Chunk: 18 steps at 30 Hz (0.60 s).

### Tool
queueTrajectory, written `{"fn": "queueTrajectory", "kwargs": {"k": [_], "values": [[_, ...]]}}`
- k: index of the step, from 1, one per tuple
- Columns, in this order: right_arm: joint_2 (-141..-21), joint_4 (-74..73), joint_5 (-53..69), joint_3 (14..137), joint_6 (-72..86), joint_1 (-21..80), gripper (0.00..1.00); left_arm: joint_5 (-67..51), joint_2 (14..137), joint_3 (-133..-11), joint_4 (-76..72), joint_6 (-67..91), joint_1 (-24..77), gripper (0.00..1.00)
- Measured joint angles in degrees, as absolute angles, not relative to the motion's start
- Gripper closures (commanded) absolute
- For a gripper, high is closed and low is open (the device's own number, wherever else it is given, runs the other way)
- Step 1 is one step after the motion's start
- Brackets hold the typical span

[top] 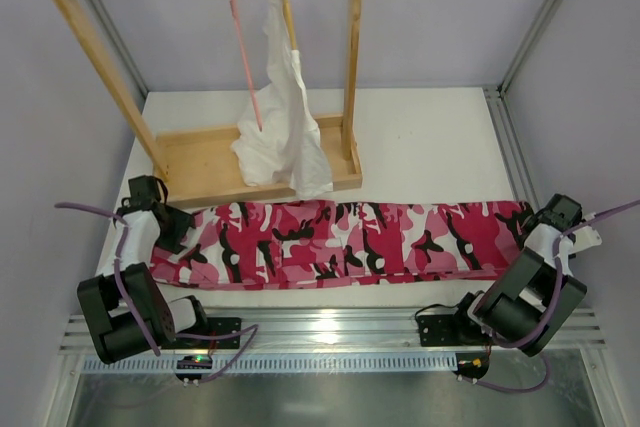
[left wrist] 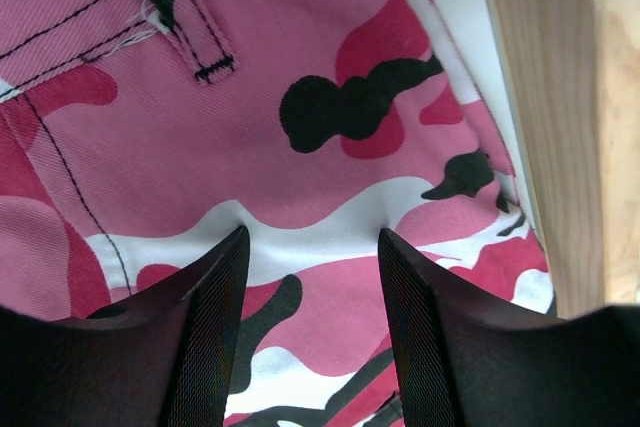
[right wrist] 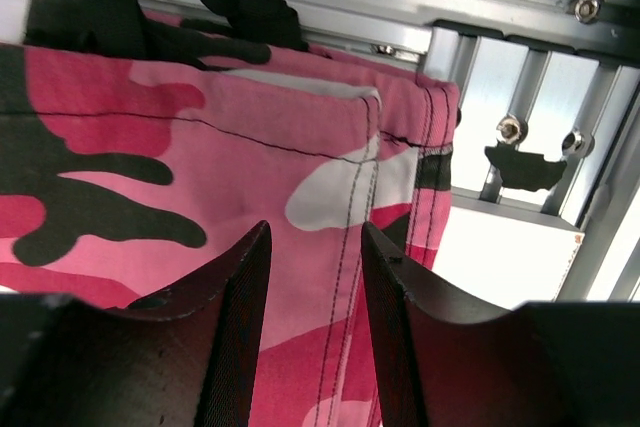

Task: Place the trousers on the hanger
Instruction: Fold the trousers

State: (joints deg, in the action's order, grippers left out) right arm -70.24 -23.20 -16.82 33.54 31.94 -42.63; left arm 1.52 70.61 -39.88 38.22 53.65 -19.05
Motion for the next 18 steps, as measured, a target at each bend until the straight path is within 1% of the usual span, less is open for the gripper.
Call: {"fn": "queueTrajectory", "kwargs": {"k": [7, 14, 18], "values": [[-70.57, -23.42, -17.67, 32.95, 32.32, -43.59, 0.57, 2.39, 70.87, -38.54, 37.91, 53.63, -19.05, 0.45], [-74.32, -23.40, -18.35, 33.61, 33.54, -43.88, 0.59, 2.52, 70.87, -38.20, 37.54, 53.82, -19.05, 0.45], [-75.11, -23.18, -18.59, 34.20, 34.35, -43.94, 0.69, 2.81, 70.87, -38.00, 37.47, 53.95, -19.05, 0.45]]}}
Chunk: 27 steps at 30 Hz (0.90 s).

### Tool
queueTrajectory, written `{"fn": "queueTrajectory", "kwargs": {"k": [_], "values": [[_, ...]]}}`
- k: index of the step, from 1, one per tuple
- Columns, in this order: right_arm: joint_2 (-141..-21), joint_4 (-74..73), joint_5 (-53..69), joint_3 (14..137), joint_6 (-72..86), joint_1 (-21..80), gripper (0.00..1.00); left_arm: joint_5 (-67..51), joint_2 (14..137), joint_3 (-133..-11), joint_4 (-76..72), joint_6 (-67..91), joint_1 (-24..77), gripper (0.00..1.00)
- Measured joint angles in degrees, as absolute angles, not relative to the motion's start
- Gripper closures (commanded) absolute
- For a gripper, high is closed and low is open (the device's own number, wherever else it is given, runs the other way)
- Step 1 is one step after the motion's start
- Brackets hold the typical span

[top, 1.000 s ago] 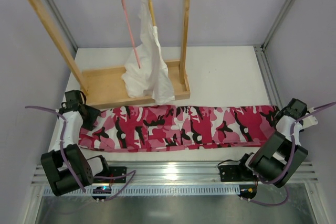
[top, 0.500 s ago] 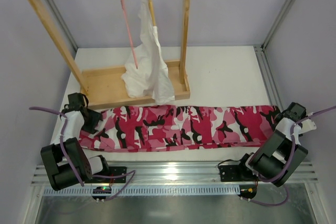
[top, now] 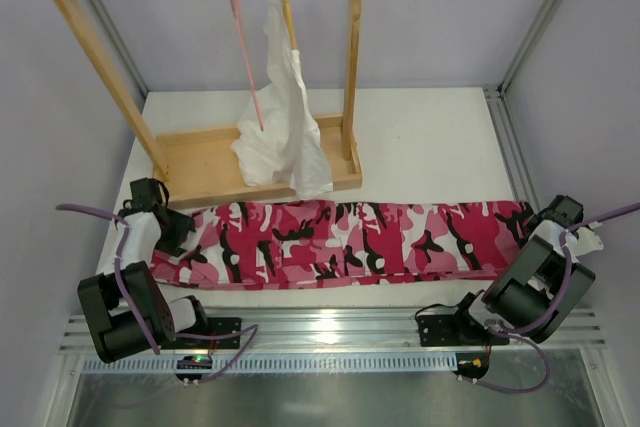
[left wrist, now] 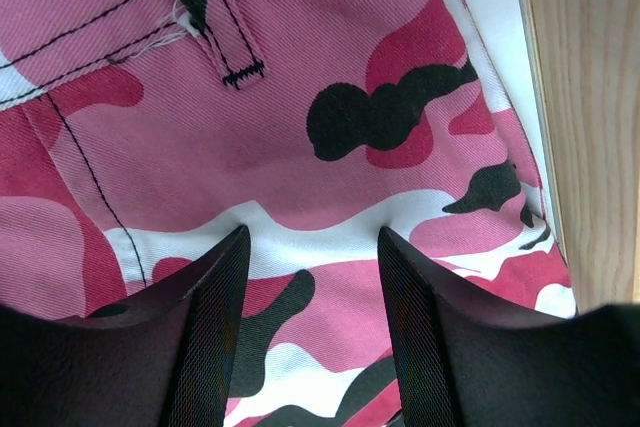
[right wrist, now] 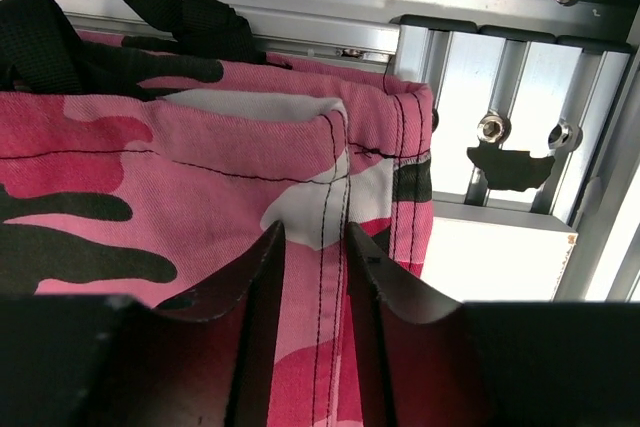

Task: Place the trousers on the hanger
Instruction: Fold the trousers

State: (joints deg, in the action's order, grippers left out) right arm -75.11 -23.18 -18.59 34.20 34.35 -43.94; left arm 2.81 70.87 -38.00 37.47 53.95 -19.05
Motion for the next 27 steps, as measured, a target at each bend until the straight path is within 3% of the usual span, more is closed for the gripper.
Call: {"fn": "queueTrajectory", "kwargs": {"k": [6, 27], "values": [[-75.11, -23.16, -19.20, 34.17, 34.76, -43.99, 0.96, 2.96, 72.84, -38.00, 36.88, 54.04, -19.05, 0.46], [-75.11, -33.78, -26.94, 38.54, 37.47, -43.99, 0.96, 4.34, 75.26, -38.37, 36.38, 54.26, -18.85, 0.45]]}}
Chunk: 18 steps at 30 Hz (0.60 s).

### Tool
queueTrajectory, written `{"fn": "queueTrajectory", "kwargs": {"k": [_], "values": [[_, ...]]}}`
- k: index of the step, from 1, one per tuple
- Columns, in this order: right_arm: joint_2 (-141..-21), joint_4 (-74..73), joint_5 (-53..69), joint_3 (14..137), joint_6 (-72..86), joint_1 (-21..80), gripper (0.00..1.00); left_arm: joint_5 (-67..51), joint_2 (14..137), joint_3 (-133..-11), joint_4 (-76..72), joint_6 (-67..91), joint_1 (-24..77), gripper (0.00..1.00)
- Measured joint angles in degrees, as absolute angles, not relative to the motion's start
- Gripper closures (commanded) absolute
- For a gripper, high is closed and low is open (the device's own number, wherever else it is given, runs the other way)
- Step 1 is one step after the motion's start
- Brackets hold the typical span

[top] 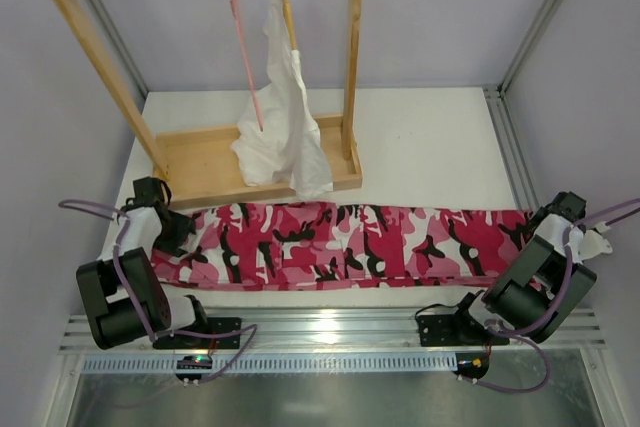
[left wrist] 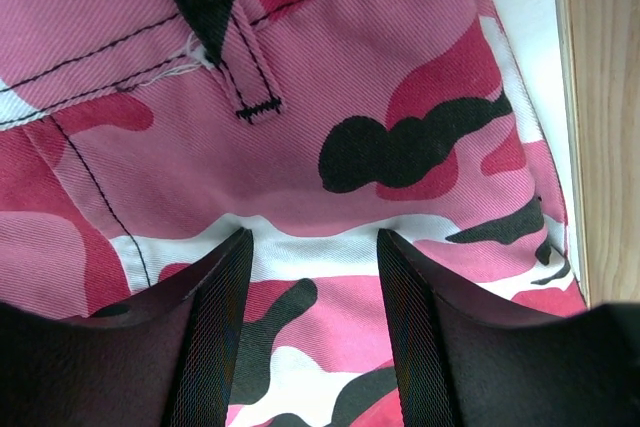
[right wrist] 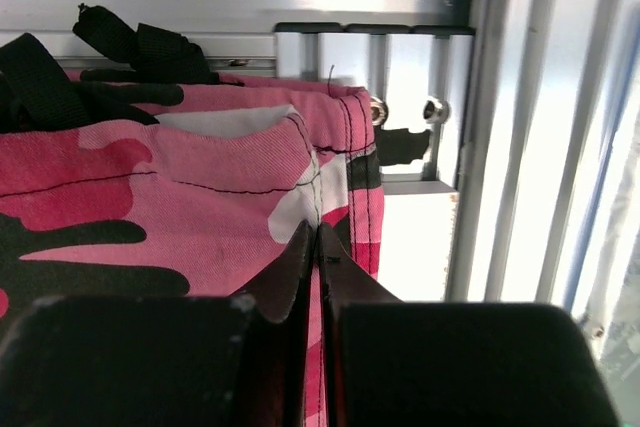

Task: Place the trousers on the hanger
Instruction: Fold the trousers

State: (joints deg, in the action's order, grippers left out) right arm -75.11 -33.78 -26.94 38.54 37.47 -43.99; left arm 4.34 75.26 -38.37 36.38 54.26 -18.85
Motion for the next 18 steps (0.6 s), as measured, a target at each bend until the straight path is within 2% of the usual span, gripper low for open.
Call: {"fn": "queueTrajectory", "kwargs": {"k": [9, 10, 12, 13, 16, 18], "values": [[-78.11, -37.41, -29.87, 39.29, 39.64, -45.82, 0.95, 5.74, 75.26, -38.57, 36.84, 55.29, -18.72, 0.44], [-79.02, -37.80, -29.71, 39.66, 39.64, -46.00, 0.93, 5.91, 75.29, -38.61, 36.93, 55.31, -18.72, 0.44], [-80.31, -38.13, -28.91, 40.42, 39.51, -46.22, 0.77, 6.55, 75.26, -38.85, 37.36, 55.27, -18.72, 0.43], [-80.51, -38.04, -28.25, 40.71, 39.07, -46.26, 0.72, 7.03, 75.13, -39.03, 37.71, 55.16, -18.72, 0.43], [-78.67, -36.03, -22.85, 40.71, 35.90, -46.35, 0.63, 11.07, 73.60, -39.59, 40.07, 54.68, -18.87, 0.41], [-75.68, -34.63, -19.07, 40.49, 34.26, -45.93, 0.61, 13.91, 71.57, -40.49, 42.24, 54.13, -18.96, 0.40]]}}
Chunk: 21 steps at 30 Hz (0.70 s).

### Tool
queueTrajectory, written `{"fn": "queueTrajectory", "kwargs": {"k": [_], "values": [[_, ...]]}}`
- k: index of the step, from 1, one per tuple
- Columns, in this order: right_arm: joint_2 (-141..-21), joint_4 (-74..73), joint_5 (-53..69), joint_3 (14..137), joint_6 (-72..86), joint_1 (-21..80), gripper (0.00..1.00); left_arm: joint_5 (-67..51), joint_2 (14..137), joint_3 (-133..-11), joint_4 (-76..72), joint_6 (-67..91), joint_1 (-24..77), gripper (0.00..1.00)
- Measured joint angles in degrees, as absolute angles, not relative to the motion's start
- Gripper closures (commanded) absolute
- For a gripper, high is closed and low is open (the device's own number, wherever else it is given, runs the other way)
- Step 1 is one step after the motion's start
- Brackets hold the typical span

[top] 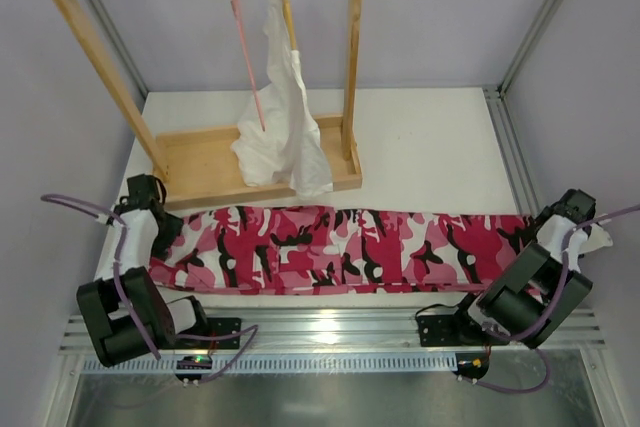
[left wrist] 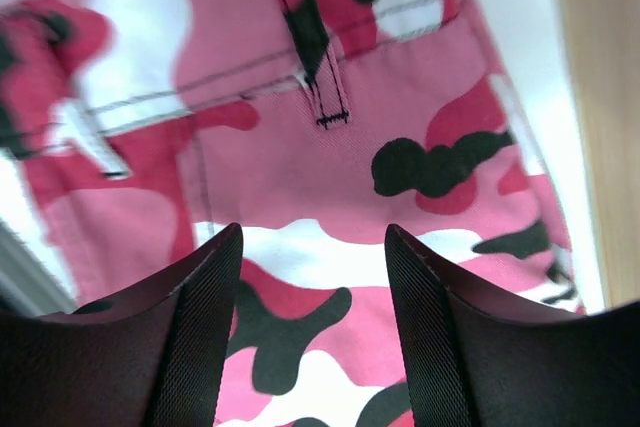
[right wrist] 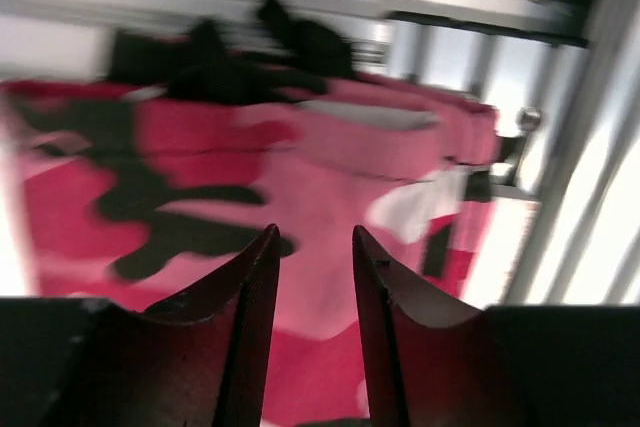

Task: Place the trousers on the hanger
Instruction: Fold the trousers

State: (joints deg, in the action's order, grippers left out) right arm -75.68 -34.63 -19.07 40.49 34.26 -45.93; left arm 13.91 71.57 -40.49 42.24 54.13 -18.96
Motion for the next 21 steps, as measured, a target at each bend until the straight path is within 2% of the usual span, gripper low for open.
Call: {"fn": "queueTrajectory", "kwargs": {"k": [3, 7, 12, 16, 21], "values": [[-69.30, -32.49, -13.41, 40.58, 31.77, -42.65, 0.58, 17.15, 67.29, -42.98, 44.69, 52.99, -19.05, 0.40], [-64.03, -30.85, -8.64, 41.32, 30.17, -30.70, 0.57, 17.41, 64.16, -47.48, 44.12, 49.93, -19.14, 0.40], [-60.69, -25.26, 3.44, 39.86, 32.08, -20.05, 0.57, 15.09, 63.26, -47.59, 40.82, 47.70, -19.22, 0.38], [-62.54, -20.29, 9.39, 35.92, 34.24, -15.73, 0.57, 12.45, 66.59, -46.17, 39.31, 48.93, -20.93, 0.37], [-68.40, -16.88, 11.57, 31.40, 34.65, -8.84, 0.57, 7.99, 75.90, -43.44, 37.93, 50.41, -28.69, 0.39]]}}
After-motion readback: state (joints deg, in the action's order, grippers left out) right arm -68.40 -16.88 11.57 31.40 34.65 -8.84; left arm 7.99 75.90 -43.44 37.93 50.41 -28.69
